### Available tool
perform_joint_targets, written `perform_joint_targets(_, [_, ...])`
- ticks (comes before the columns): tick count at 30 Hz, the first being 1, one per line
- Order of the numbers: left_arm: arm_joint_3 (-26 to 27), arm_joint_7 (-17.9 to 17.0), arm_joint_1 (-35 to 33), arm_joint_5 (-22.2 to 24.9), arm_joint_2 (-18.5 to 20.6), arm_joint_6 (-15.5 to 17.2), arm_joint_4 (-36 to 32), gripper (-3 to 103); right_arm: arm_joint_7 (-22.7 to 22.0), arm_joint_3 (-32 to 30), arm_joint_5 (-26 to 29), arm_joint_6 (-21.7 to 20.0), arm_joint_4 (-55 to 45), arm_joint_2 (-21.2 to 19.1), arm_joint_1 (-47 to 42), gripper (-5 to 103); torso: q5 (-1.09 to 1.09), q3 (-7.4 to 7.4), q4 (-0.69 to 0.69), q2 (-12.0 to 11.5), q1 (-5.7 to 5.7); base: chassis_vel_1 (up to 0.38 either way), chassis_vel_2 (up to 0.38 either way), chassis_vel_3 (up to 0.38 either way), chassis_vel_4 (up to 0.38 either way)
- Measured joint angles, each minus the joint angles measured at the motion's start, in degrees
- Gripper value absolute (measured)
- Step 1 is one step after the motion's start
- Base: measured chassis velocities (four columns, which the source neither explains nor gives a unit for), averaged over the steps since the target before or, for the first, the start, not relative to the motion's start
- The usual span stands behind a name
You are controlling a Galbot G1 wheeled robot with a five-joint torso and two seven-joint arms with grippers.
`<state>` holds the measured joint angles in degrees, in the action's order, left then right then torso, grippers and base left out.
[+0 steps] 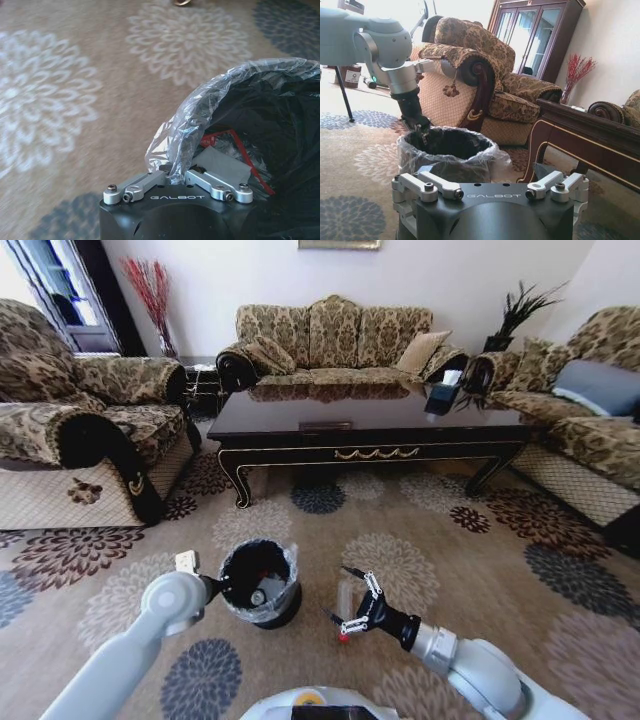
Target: Move to the front of the table and pick up the trash from the floor, then place it into the trash bin.
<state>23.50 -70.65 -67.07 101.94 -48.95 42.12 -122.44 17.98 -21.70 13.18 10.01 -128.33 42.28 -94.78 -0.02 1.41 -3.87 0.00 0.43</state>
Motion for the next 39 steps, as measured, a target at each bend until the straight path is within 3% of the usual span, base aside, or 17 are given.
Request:
perform_joint_targets(5, [4.58,0.83,0.07,1.85,1.45,0.02,3.42,0,-0.26,1.24,0.78,1.93,5.52,2.27,1.84,100,0.02,-0.03,0.02,0.01,-0.02,0.238,-0.208,-0.22,0.228])
perform_joint_targets(9, [5.13,1.99,0.46,1.86,2.59,0.03,5.88,0,-1.1,1.69,1.44,2.24,11.19,4.37,4.04,100,0.04,-0.04,0.0,0.01,-0.03,0.116,-0.095,-0.145,0.112])
perform_joint_targets(18, [6.02,4.86,1.37,-0.65,3.33,0.03,11.0,0,-2.47,5.0,1.7,1.07,23.2,8.77,10.58,100,0.01,0.02,0.01,-0.01,0.02,-0.021,0.027,0.027,-0.022])
perform_joint_targets(22, [5.67,8.7,2.49,-4.68,4.59,0.03,15.32,0,-2.59,7.96,0.91,0.88,29.43,10.34,14.04,100,0.03,-0.01,0.0,0.0,0.0,0.0,0.0,0.0,0.0])
perform_joint_targets(24, [5.59,9.0,2.56,-5.05,4.69,0.02,15.54,0,-2.64,8.17,0.91,0.83,29.87,10.42,14.31,100,0.03,-0.01,0.0,-0.01,0.0,0.0,0.0,0.0,0.0])
perform_joint_targets(29, [4.43,11.87,3.34,-7.82,5.55,0.02,16.86,0,-5.26,12.38,4.56,-2.35,34.68,11.43,18.75,100,0.02,0.0,0.01,-0.01,0.01,0.0,0.0,0.0,0.0])
perform_joint_targets(32, [3.69,13.58,3.92,-9.17,5.85,0.01,16.93,0,-13.92,16.27,12.04,-10.95,35.91,11.75,23.61,100,0.02,-0.01,0.0,0.0,0.0,0.0,0.0,0.0,0.0])
perform_joint_targets(34, [3.57,13.82,3.96,-9.29,5.93,0.01,16.56,0,-18.52,18.19,14.69,-14.61,36.49,11.95,26.18,100,0.01,-0.01,0.0,0.0,0.0,0.0,0.0,0.0,0.0])
perform_joint_targets(35, [3.57,13.82,3.96,-9.29,5.93,0.01,16.56,0,-18.52,18.19,14.69,-14.61,36.49,11.95,26.18,100,0.01,-0.01,0.0,0.0,0.0,0.0,0.0,0.0,0.0])
perform_joint_targets(39, [3.48,14.47,4.03,-9.13,6.46,0.01,15.04,0,-27.82,23.16,19.99,-22.79,37.34,12.93,32.97,100,0.01,-0.01,0.02,0.0,0.0,0.0,0.0,0.0,0.0])
